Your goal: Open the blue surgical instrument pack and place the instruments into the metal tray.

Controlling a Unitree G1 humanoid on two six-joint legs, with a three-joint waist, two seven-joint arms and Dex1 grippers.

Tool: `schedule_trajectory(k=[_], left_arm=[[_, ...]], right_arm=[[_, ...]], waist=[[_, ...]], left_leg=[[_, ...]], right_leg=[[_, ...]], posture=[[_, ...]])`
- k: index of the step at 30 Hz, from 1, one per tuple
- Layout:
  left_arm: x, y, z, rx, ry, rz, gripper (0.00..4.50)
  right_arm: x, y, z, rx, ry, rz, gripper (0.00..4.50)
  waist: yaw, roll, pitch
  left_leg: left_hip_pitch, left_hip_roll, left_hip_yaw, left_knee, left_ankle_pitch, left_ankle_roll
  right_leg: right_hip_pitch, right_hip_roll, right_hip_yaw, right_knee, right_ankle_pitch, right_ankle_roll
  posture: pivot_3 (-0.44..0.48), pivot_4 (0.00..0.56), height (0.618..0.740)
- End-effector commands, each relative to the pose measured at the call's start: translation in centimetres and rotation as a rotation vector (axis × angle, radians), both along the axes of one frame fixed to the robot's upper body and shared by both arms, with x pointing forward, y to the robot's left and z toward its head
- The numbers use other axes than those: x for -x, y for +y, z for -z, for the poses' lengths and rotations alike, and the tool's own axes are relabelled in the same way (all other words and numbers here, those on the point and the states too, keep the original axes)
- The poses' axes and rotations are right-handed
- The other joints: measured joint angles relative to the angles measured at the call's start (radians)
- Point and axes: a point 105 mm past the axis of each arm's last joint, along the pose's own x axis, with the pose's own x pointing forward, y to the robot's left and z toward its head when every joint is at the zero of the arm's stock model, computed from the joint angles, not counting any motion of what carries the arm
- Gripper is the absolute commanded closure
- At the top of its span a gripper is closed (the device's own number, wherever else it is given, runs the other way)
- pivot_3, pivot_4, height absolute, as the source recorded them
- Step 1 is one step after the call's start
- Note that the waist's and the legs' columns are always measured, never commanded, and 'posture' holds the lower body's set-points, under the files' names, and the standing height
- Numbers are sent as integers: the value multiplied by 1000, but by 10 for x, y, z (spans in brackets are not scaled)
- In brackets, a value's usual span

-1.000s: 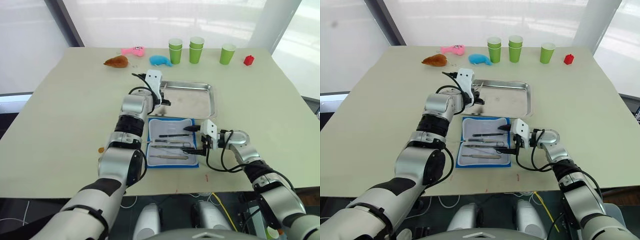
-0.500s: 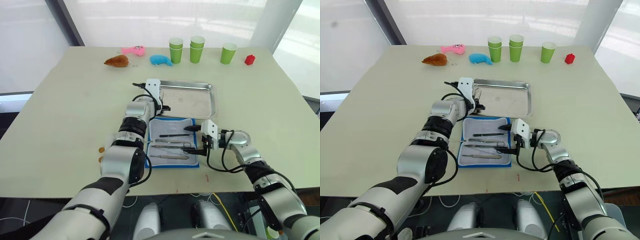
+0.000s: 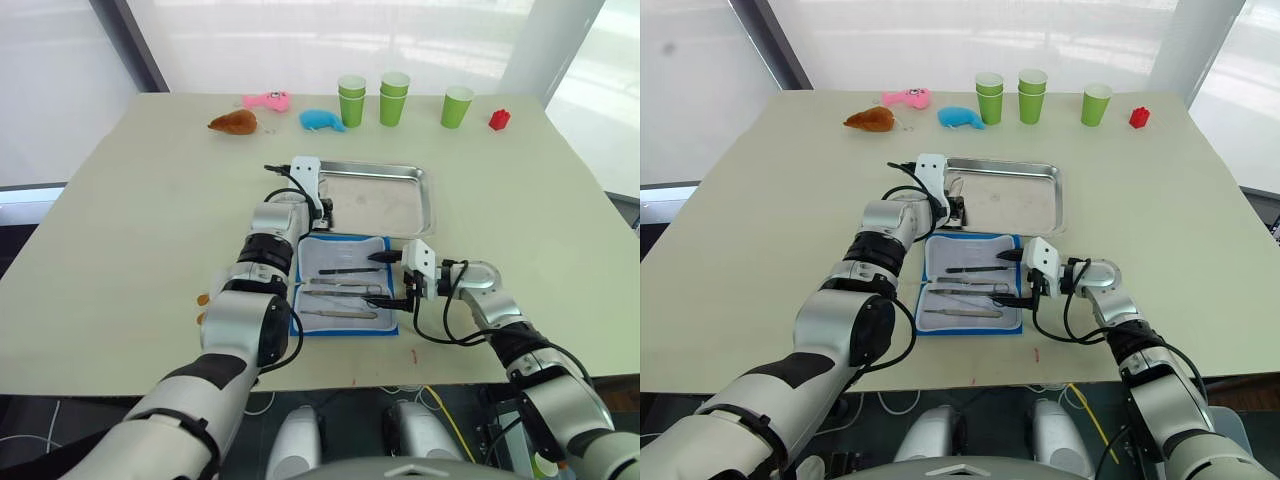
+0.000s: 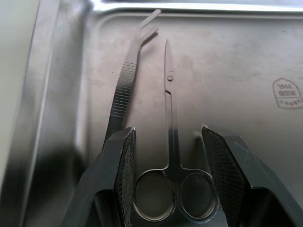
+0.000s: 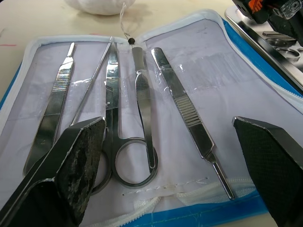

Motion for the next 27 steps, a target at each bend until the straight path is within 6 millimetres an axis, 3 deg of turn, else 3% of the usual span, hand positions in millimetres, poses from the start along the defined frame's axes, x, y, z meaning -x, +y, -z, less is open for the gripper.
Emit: schedule_trajectory(k=[1,8,20,27], left_arm=[[-3,-6,-40,27,-119,83,2137],[17,-14,-64,95,-168,316,2137],[62,16,-78,37,-338,718,2137],[107,33,-81,182,-344,1006,2137]], right_arm=[[26,-27,69,216,218,41,0],[28,-23,70,203,224,41,0],[26,-24,68,196,226,45,0],[26,-23,68,197,226,43,0]], waist=[[0,0,1],[-2,1,2],[-2,3,4],[-6,3,5]], left_leg=[[0,0,0,0,0,0],[0,0,0,0,1,-2],[1,1,0,-1,1,-4],[1,1,1,-1,1,-3]], right_leg=[[0,0,0,0,0,0],[0,0,0,0,0,0],[0,0,0,0,0,-1],[0,-1,1,0,-2,-4]], posture=[[0,150,740],[0,150,740],[0,150,740],[0,150,740]])
